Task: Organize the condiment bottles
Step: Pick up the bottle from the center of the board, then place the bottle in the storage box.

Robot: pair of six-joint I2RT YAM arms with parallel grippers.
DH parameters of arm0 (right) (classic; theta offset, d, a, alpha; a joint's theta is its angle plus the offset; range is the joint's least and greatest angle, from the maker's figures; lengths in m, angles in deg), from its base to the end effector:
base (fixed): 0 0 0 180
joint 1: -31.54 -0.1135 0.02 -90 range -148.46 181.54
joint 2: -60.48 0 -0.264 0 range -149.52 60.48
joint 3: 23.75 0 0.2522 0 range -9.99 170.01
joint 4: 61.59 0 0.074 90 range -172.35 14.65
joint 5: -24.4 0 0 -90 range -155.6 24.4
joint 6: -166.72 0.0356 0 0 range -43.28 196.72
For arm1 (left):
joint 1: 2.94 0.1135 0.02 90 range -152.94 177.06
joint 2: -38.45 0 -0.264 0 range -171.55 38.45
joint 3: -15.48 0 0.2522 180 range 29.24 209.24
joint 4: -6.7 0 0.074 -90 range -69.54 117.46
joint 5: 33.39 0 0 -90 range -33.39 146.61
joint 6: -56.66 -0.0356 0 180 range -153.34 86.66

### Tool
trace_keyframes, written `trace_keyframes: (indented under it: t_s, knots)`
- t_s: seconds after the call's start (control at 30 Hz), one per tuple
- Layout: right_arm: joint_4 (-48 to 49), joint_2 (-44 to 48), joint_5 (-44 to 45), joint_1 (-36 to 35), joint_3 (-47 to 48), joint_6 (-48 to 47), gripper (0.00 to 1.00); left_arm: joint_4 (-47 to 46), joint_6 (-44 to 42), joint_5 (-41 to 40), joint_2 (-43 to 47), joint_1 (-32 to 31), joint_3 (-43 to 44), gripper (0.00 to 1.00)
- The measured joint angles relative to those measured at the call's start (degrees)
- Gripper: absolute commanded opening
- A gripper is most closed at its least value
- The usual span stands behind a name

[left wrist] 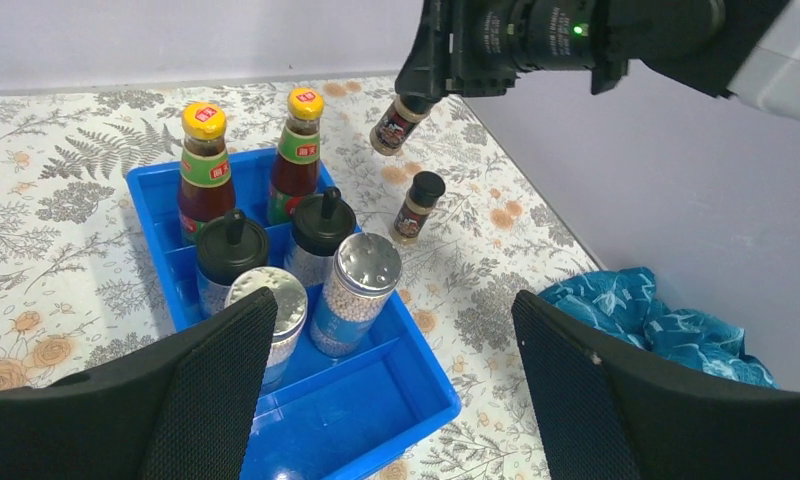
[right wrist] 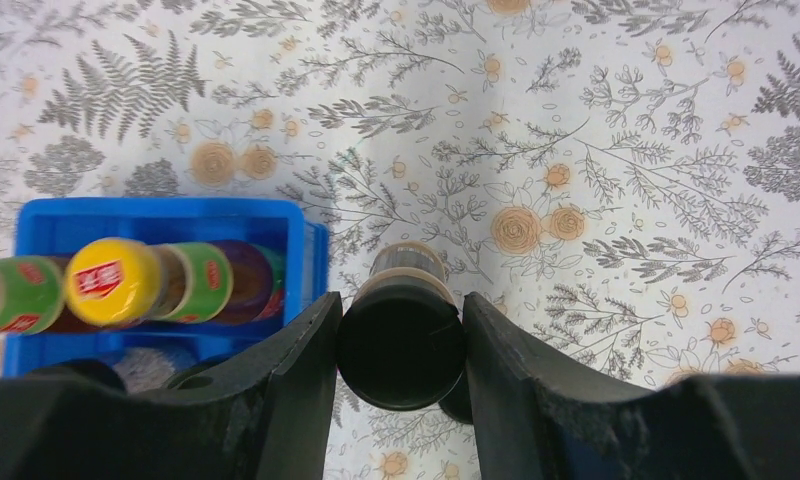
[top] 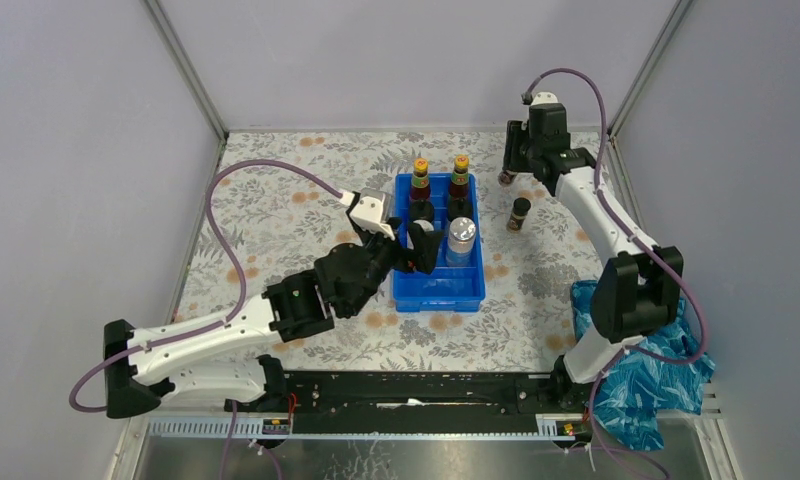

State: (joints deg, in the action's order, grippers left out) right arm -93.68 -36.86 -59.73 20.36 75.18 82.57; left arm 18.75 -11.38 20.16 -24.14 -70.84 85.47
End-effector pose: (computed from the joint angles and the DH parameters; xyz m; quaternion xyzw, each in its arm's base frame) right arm 0.3932 0.0740 0.3268 -0.0149 0.8673 0.0294 0.4967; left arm 0.1140 -0.2245 0.3720 0.0773 0.7257 -0.2919 0.6182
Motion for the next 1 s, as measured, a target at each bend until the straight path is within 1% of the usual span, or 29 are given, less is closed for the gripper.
trace_keyframes:
  t_s: [0.23,0.43,0.67,0.8,1.0]
  knots:
    - [-0.70,10.19,1.36,-2.95,-5.16,0.59,0.00,1.75,-0.02,-1.64,1.40,0.00,0.00,0.91]
    - [-4.15,22.45,3.15,-8.55,-11.56,1.16,0.00,4.11,-0.26,-3.76,1.70,0.00,0.00,0.91]
    - [-9.90,35.52,3.65,-14.43,-13.05,1.95,0.00,6.95,-1.09,-6.21,3.02,0.00,0.79,0.91]
    - [-12.66,39.85,3.04,-16.92,-13.27,2.62,0.00,8.00,-1.38,-6.86,3.15,0.00,1.99,0.91]
    - [-16.09,43.41,0.85,-20.70,-16.24,3.50,0.00,9.42,-2.08,-7.76,2.89,0.00,3.13,0.91]
